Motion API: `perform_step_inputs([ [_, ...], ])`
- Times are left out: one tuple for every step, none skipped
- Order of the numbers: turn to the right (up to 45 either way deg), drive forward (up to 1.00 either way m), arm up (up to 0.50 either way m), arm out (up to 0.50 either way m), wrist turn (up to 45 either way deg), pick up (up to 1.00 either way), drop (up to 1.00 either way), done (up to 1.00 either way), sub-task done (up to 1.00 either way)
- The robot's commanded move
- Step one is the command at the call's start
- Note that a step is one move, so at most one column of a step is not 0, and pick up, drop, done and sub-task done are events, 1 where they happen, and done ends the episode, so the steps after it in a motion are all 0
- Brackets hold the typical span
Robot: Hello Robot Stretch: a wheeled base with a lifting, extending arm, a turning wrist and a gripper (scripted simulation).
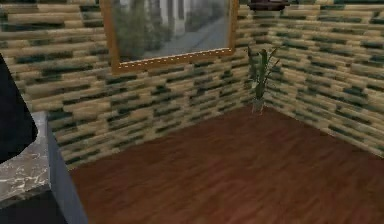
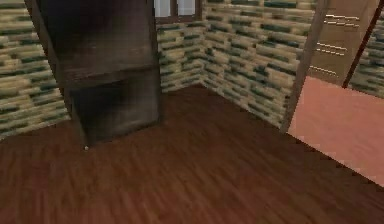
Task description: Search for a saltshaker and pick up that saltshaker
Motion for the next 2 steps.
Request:
perform_step_inputs([
  [-36.0, 0.00, 0.00, 0.00, 0.0, 0.00, 0.00, 0.00, 0.00],
  [0.0, 0.10, 0.00, 0.00, 0.0, 0.00, 0.00, 0.00, 0.00],
])
